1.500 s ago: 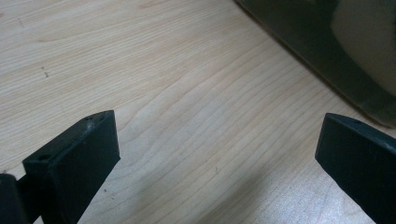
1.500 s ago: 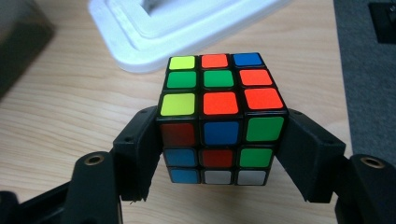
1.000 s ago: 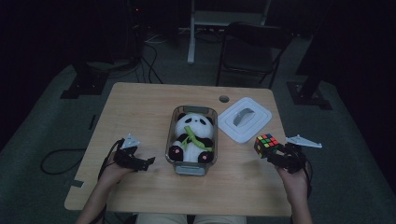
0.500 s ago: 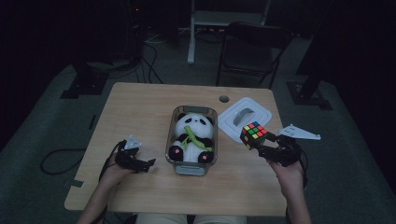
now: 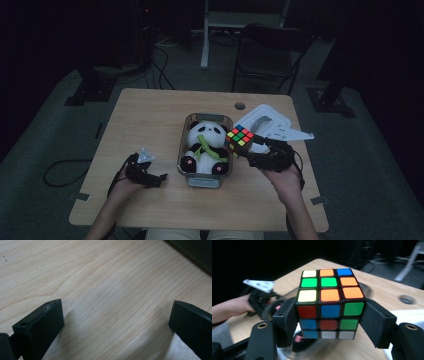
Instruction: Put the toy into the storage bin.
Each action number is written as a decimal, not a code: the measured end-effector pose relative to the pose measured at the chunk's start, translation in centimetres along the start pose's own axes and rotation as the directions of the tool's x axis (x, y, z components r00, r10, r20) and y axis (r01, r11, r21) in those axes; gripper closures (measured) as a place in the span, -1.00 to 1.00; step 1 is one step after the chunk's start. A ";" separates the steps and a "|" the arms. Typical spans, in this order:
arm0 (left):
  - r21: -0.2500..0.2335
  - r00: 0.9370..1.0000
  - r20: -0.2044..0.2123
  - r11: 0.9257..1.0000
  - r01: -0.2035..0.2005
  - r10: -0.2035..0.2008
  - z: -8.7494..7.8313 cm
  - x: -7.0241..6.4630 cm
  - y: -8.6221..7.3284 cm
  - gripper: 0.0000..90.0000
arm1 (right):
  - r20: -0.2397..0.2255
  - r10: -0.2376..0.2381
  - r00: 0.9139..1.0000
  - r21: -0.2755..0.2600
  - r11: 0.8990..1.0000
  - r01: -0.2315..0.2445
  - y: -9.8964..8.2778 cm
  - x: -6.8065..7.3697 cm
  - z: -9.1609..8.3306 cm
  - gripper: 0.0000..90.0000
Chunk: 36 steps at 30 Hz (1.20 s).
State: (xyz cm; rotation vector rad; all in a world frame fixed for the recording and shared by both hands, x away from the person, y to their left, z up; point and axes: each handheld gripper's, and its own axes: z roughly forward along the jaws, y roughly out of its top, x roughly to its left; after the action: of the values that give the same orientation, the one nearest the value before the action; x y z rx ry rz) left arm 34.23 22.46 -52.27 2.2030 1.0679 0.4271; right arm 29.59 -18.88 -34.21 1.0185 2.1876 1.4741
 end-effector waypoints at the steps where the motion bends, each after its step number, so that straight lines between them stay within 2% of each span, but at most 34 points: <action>1: -0.002 1.000 0.000 1.000 0.000 0.000 0.0 0.0 0.0 -0.99 | -0.016 -0.011 1.000 0.007 1.000 0.011 0.1 0.4 0.5 -0.25; 4: -0.011 1.000 -0.001 1.000 0.003 -0.003 0.0 -0.1 -0.1 -0.99 | -0.068 -0.043 0.997 0.025 0.999 0.045 0.4 1.7 1.8 -0.25; 5: -0.011 1.000 0.000 1.000 0.003 -0.003 0.0 -0.1 -0.1 -0.99 | -0.107 -0.058 0.993 0.041 0.997 0.062 0.4 2.4 2.7 -0.25; 6: -0.011 1.000 0.000 1.000 0.003 -0.003 0.0 -0.1 -0.1 -0.99 | -0.107 -0.058 0.993 0.041 0.997 0.062 0.4 2.4 2.7 -0.25; 9: -0.011 1.000 -0.001 1.000 0.003 -0.003 0.0 -0.1 -0.1 -0.99 | -0.143 -0.076 0.987 0.070 0.994 0.087 0.2 3.4 4.0 -0.25; 12: -0.012 1.000 -0.003 1.000 0.005 -0.005 0.0 -0.1 -0.1 -0.99 | -0.179 -0.089 0.980 0.101 0.989 0.108 -0.3 3.7 5.2 -0.25; 15: -0.012 1.000 -0.003 1.000 0.006 -0.006 0.0 -0.1 -0.1 -0.99 | -0.197 -0.091 0.976 0.129 0.985 0.118 -0.7 3.4 6.2 -0.25; 17: -0.013 1.000 -0.003 1.000 0.007 -0.007 0.0 -0.1 -0.1 -0.99 | -0.234 -0.078 0.969 0.139 0.984 0.112 -1.0 2.8 6.8 -0.25; 19: -0.006 1.000 -0.005 1.000 0.010 -0.010 0.0 -0.2 0.0 -0.99 | -0.238 -0.079 0.968 0.139 0.984 0.114 -1.1 2.6 7.0 -0.25; 21: 0.010 1.000 -0.005 1.000 0.023 -0.023 0.0 -0.2 0.2 -0.99 | -0.265 -0.088 0.960 0.144 0.981 0.129 -1.2 2.1 7.4 -0.25; 22: 0.010 0.999 0.002 0.999 0.034 -0.034 0.0 -0.2 0.2 -0.99 | -0.265 -0.088 0.960 0.144 0.981 0.129 -1.2 2.1 7.4 -0.25; 23: 0.011 0.999 0.006 0.999 0.038 -0.038 0.0 -0.2 0.3 -0.99 | -0.283 -0.094 0.954 0.143 0.980 0.139 -1.3 1.9 7.6 -0.25; 28: 0.024 0.999 -0.010 0.998 0.050 -0.050 -0.1 -0.2 0.3 -0.99 | -0.336 -0.080 0.938 0.156 0.978 0.140 -1.7 1.3 8.6 -0.25; 29: 0.031 0.999 -0.010 0.998 0.053 -0.053 -0.2 -0.2 0.3 -0.99 | -0.362 -0.065 0.930 0.153 0.980 0.128 -1.8 0.9 8.7 -0.25; 32: 0.032 0.998 -0.015 0.998 0.054 -0.054 -0.3 -0.2 0.4 -0.99 | -0.365 -0.069 0.928 0.149 0.980 0.132 -1.9 0.7 8.7 -0.25; 33: 0.033 0.998 -0.010 0.998 0.056 -0.055 -0.4 -0.2 0.4 -0.99 | -0.347 -0.072 0.935 0.159 0.978 0.134 -2.0 0.5 8.9 -0.25; 36: 0.026 0.999 -0.012 0.998 0.053 -0.052 -0.7 -0.2 0.6 -0.99 | -0.363 -0.057 0.930 0.153 0.981 0.120 -2.2 0.3 9.2 -0.25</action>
State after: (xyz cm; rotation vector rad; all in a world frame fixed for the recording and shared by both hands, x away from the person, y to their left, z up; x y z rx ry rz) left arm 34.06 22.28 -51.38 2.1926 1.1408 0.4052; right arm 34.11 -12.97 -39.98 0.7310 2.6181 1.5492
